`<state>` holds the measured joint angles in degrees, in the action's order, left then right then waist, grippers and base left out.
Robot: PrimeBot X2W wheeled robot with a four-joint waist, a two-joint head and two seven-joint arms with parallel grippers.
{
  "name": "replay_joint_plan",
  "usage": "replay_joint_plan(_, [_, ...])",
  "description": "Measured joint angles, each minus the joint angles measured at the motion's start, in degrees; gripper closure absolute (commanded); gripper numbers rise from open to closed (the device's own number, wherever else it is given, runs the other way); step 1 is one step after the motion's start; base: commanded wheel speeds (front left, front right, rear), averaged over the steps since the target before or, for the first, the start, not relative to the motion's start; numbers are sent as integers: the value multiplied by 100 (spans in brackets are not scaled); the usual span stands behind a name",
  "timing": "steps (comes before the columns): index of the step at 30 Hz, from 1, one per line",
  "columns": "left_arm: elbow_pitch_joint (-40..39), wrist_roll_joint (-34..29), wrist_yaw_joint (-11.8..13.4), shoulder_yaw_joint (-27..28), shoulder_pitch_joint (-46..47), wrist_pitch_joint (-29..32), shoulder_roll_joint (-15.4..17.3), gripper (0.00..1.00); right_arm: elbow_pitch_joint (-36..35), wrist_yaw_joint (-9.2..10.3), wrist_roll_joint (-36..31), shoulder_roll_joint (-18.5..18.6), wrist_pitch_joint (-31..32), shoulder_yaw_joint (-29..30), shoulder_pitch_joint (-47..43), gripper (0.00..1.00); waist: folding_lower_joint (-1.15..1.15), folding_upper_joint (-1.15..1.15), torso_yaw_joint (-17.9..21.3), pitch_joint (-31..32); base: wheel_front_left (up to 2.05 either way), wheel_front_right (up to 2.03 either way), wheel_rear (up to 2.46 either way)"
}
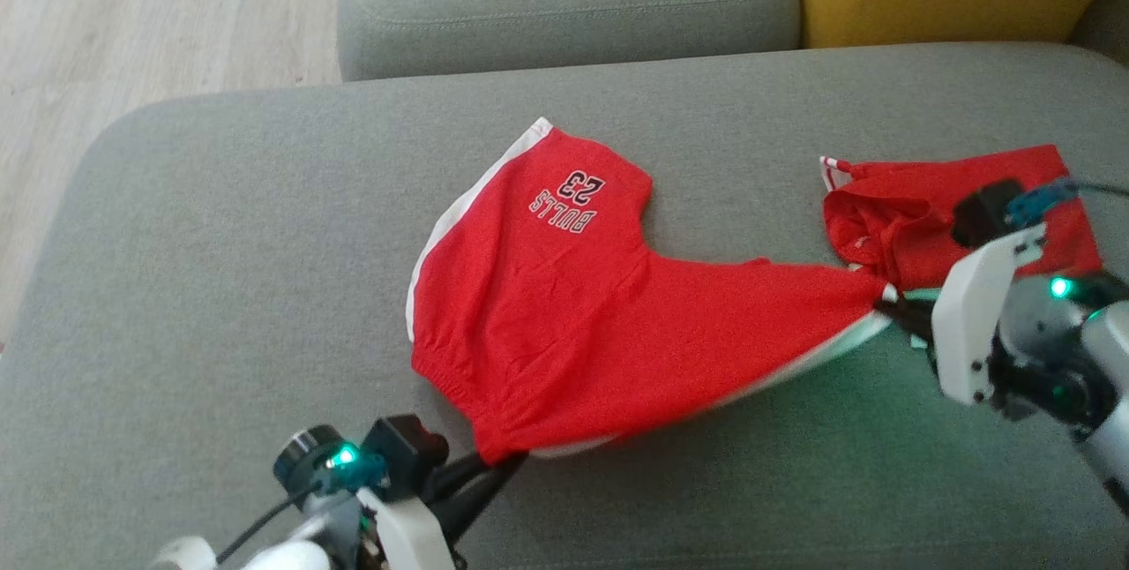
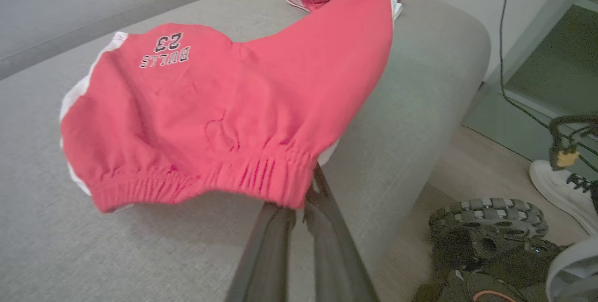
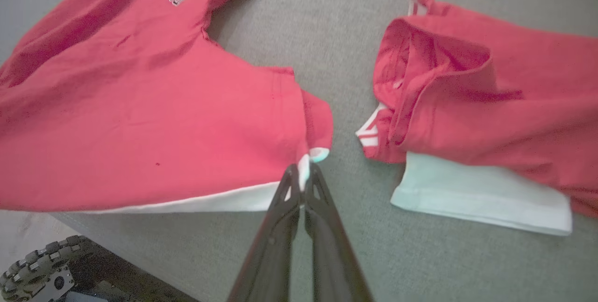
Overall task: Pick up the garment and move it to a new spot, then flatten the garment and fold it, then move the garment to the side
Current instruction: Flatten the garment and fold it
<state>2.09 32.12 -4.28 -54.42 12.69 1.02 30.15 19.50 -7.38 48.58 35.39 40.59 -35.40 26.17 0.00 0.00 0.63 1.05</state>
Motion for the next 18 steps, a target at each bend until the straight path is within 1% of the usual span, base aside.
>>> replay_joint_plan(4, [-112, 1, 187, 162, 43, 22, 26, 100, -257, 0, -280, -91, 116, 471, 15, 100, 0, 0, -61, -52, 0, 0, 0])
replay_joint_plan(7, [-180, 109, 279, 299, 74, 18, 18, 100, -354, 0, -528, -294, 183, 736, 47, 100, 0, 0, -120, -148, 0, 0, 0])
replay_joint_plan(11, [-169, 123, 310, 378, 321, -52, -16, 100, -367, 0, -861, -546, 286, 946, 308, 100, 0, 0, -261, -327, 0, 0, 0])
replay_joint_plan(14, [-94, 123, 310, 479, 548, -121, -134, 100, -355, 0, -1071, -658, 337, 1054, 703, 100, 0, 0, -410, -476, 0, 0, 0])
replay_joint_plan(18, [97, 122, 318, 523, 776, -268, -297, 100, -174, 0, -1256, -837, 392, 1152, 1251, 100, 0, 0, -630, -698, 0, 0, 0])
